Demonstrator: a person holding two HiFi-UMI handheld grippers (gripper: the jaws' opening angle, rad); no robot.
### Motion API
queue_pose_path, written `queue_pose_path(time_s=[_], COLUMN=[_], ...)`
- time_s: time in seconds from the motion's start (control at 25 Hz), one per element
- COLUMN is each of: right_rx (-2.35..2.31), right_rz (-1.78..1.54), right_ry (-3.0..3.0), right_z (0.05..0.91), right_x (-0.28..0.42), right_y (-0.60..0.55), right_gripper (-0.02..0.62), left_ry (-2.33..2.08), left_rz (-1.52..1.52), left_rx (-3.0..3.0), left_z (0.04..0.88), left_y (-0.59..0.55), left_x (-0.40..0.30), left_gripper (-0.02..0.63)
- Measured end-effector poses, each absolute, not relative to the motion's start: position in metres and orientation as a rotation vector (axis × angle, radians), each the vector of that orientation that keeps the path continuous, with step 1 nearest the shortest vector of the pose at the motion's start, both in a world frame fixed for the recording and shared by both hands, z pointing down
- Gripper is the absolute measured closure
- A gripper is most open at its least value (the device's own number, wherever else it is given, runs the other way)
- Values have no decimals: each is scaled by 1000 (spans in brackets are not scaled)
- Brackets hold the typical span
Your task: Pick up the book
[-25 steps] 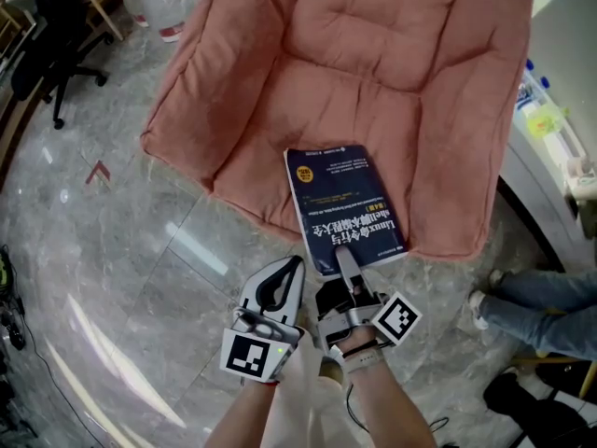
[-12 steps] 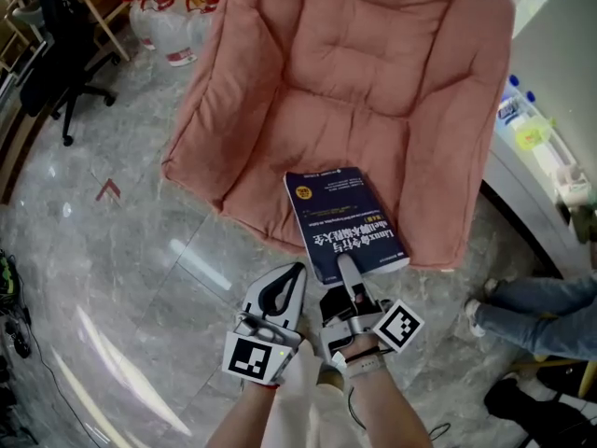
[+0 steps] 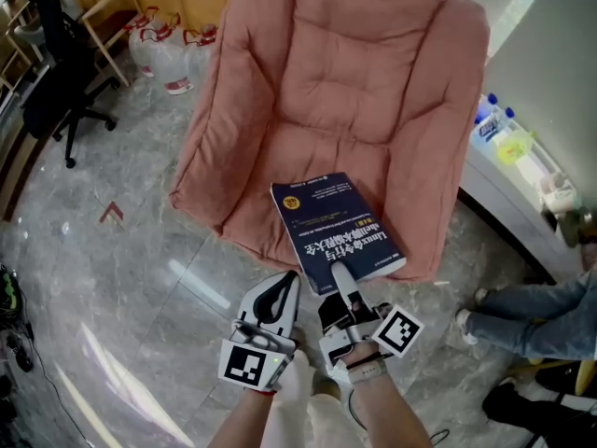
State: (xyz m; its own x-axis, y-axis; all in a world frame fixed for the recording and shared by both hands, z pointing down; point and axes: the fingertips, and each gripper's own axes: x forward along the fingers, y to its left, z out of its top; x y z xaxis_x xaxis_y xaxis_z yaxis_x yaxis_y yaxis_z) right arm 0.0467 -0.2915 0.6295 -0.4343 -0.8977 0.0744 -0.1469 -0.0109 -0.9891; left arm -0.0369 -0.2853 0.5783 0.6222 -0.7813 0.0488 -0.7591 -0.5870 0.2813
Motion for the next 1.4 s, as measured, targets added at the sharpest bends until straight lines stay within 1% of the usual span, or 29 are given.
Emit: queue_pose_path(time_s=[0.24,0.68,1.04,1.4], right_rx=[-1081,-1038,-1011,-1000], right_rz=[-1475,-1443,-1443,-1447], right_ry=[1719,1795,1877,1907], right_z=[581,500,457,426], right_x=[55,63,59,57], right_y=[-291,-292,-284,-281], right_gripper=[411,411,411,411], left_ry=[-1301,-1253,-1183,-1196], left_rz=[-152,-150,-133,-151], left_rx=[2583,2674,2744,2772], left_z=[532,452,397,363], left_y=[-292,-302,-304,-307], left_x=[-44,-24,-16,-18], left_gripper=[595,595,595,595])
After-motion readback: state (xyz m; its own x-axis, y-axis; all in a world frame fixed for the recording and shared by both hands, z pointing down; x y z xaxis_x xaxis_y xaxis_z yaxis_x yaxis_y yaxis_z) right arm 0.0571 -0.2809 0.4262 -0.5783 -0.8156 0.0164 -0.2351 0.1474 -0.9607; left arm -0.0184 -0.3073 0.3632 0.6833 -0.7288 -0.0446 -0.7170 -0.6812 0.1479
